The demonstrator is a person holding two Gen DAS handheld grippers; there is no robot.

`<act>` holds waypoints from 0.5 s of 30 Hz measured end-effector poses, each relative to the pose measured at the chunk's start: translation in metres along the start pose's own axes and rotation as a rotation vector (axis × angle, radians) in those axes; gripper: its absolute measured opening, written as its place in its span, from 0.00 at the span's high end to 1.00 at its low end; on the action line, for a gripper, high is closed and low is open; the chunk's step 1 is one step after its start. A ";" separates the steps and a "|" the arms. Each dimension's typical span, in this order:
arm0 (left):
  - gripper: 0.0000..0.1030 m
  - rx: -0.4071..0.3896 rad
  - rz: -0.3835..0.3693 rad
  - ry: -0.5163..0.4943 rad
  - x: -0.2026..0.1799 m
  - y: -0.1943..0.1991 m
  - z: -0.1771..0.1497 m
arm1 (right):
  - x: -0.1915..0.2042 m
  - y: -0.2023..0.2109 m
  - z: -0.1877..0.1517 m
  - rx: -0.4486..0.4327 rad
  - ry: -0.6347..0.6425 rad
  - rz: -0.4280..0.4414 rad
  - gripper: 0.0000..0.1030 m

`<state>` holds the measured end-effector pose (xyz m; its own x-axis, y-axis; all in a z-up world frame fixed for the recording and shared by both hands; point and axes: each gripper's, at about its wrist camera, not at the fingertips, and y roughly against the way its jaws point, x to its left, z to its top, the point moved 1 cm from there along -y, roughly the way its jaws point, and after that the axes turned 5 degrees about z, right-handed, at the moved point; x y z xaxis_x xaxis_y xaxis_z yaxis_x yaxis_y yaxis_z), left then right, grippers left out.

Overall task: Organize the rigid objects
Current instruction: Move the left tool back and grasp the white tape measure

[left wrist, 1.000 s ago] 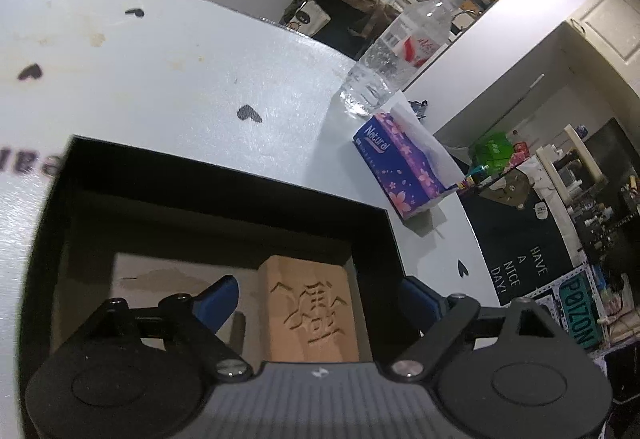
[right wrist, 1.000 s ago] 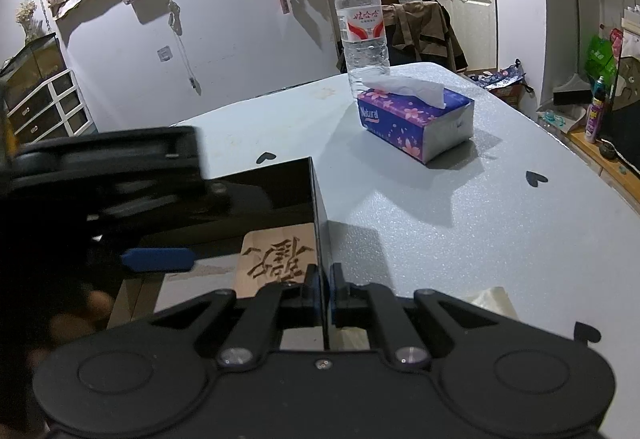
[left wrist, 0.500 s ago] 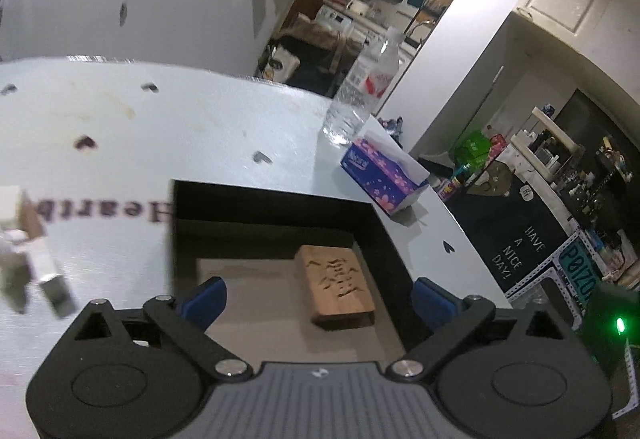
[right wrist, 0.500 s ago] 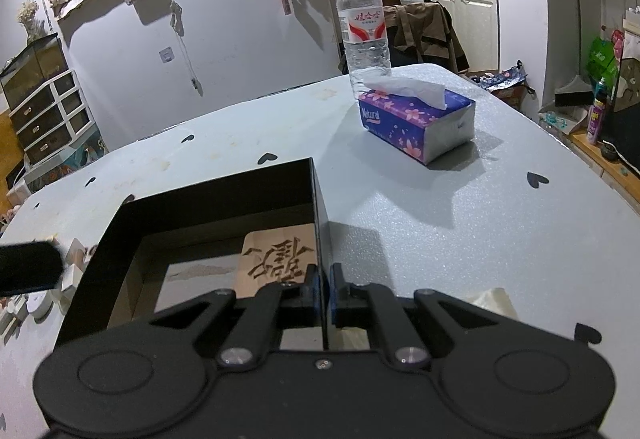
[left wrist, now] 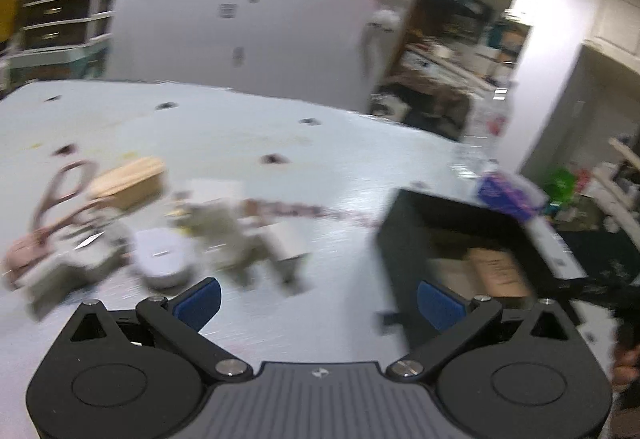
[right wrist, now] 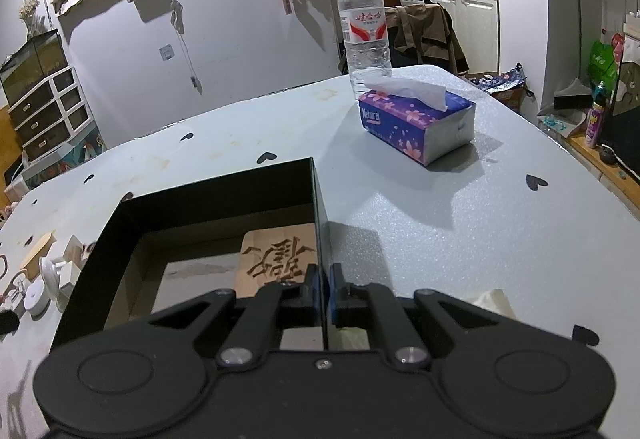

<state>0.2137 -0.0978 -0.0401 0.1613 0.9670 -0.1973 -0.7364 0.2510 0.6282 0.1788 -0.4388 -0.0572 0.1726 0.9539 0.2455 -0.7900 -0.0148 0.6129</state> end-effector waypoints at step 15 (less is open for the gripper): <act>0.28 0.043 0.187 -0.139 0.059 -0.045 -0.007 | 0.004 -0.004 0.000 0.009 0.003 -0.024 0.95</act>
<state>0.2514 -0.0524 -0.0854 0.1159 0.9928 0.0288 -0.7336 0.0661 0.6764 0.1828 -0.4353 -0.0589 0.1898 0.9548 0.2286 -0.7802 0.0053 0.6255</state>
